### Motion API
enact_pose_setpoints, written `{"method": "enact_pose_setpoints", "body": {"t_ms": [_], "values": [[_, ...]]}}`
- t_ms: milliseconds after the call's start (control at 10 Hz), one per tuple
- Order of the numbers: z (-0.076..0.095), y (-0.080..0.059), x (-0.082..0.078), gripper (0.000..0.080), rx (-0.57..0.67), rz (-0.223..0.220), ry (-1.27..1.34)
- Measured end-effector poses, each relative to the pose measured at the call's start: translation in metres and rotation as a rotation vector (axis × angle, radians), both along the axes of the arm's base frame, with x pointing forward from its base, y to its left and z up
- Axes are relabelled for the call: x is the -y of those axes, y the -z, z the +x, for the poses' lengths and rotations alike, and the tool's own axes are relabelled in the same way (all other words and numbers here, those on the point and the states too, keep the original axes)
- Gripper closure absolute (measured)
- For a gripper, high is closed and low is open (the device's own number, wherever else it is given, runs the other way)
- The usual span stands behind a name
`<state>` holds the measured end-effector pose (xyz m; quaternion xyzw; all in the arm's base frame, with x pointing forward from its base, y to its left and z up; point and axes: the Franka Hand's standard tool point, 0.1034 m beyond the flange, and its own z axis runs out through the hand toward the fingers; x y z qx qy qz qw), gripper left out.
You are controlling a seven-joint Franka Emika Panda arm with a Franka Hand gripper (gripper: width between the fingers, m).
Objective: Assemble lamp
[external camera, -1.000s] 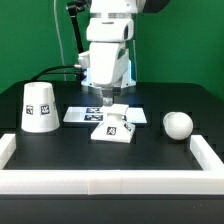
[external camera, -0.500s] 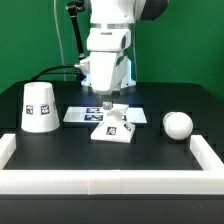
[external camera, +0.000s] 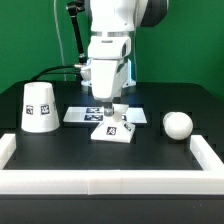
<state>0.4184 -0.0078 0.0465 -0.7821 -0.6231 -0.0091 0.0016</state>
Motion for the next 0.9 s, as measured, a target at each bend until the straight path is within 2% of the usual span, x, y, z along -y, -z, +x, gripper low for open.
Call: {"method": "enact_pose_setpoints", "body": {"t_ms": [300, 400, 500, 900], "values": [[0.0006, 0.0010, -0.0008, 0.0100, -0.001, 0.001, 0.005], [0.0010, 0.0006, -0.0006, 0.0223, 0.000, 0.001, 0.005], [0.0012, 0.0004, -0.0001, 0.0267, 0.001, 0.000, 0.006], [0.0011, 0.0005, 0.0004, 0.0267, 0.000, 0.000, 0.006]]}}
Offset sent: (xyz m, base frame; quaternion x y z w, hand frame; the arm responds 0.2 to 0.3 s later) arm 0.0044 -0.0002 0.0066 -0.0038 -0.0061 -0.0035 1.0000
